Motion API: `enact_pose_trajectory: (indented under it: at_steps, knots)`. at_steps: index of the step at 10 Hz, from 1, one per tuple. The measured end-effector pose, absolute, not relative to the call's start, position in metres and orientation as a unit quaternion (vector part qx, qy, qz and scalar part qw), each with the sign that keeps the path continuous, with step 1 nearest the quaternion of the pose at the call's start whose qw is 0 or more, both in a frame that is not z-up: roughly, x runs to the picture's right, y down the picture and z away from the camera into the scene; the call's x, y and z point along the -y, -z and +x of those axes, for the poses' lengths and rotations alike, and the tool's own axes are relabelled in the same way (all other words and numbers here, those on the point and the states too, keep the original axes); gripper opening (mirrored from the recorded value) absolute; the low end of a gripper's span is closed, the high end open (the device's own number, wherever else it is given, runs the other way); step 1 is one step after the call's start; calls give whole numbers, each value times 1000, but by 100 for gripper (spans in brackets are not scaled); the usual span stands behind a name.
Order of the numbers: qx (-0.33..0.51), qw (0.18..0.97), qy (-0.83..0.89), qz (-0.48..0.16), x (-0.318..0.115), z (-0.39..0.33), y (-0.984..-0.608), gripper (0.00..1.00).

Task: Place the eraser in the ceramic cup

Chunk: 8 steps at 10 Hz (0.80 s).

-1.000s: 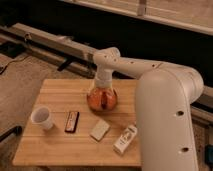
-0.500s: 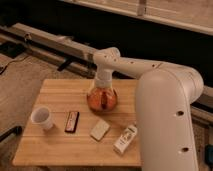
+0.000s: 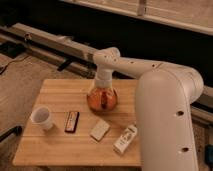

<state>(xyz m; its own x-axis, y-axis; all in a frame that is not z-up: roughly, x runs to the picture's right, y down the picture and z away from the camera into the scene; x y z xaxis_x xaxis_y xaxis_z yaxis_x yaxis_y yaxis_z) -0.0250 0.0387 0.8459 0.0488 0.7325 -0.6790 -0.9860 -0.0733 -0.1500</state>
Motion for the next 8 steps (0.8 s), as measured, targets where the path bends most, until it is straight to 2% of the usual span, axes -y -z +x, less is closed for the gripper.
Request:
enact_pose_trajectory:
  at_steps: [4,8]
  knots:
    - [-186,669,-648,-313,-39,-37,-837,80]
    - [-149,701,-624,-311,-66,-91,-794,80]
